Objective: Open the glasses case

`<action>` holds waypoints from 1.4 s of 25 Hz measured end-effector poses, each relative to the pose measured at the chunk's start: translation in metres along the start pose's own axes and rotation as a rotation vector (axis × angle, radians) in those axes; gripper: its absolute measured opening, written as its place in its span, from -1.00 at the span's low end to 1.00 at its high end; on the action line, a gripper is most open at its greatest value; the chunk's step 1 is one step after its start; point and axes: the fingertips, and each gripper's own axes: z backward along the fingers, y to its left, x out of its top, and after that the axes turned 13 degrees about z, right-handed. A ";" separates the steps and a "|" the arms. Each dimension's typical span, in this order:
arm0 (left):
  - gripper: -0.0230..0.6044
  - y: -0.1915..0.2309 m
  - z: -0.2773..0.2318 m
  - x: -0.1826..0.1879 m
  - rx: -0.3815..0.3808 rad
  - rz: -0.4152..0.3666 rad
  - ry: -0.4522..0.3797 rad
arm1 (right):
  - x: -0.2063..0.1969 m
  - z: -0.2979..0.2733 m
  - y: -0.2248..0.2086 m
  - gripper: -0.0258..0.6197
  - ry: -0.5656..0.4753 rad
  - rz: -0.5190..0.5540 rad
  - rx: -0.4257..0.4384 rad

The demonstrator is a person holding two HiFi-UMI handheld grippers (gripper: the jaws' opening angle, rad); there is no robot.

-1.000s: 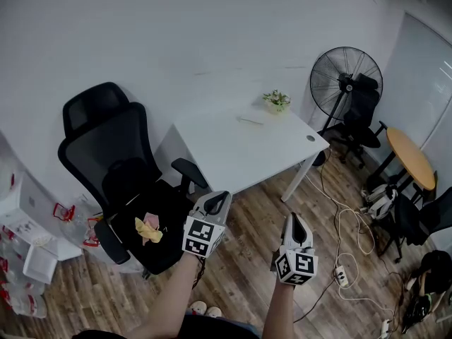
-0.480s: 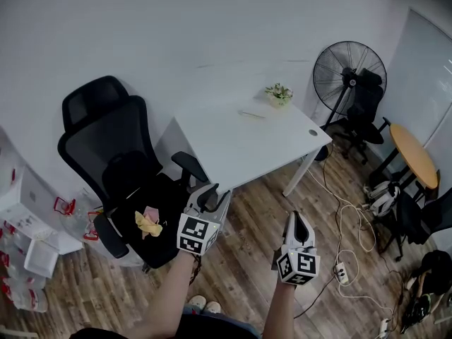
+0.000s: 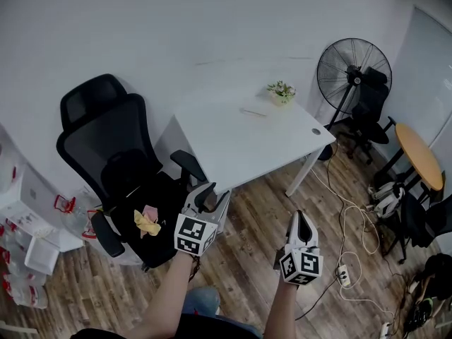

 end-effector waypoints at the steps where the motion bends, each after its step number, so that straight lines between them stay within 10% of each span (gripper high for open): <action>1: -0.39 0.001 -0.004 0.000 0.002 0.003 0.000 | -0.001 -0.004 -0.002 -0.89 0.001 -0.001 0.001; 13: -0.39 0.035 -0.124 0.002 -0.003 0.018 -0.060 | -0.042 -0.101 -0.065 -0.89 -0.003 0.008 -0.021; 35: -0.33 0.191 -0.523 0.012 0.067 0.066 0.001 | -0.106 -0.552 -0.209 -0.89 0.051 0.011 0.158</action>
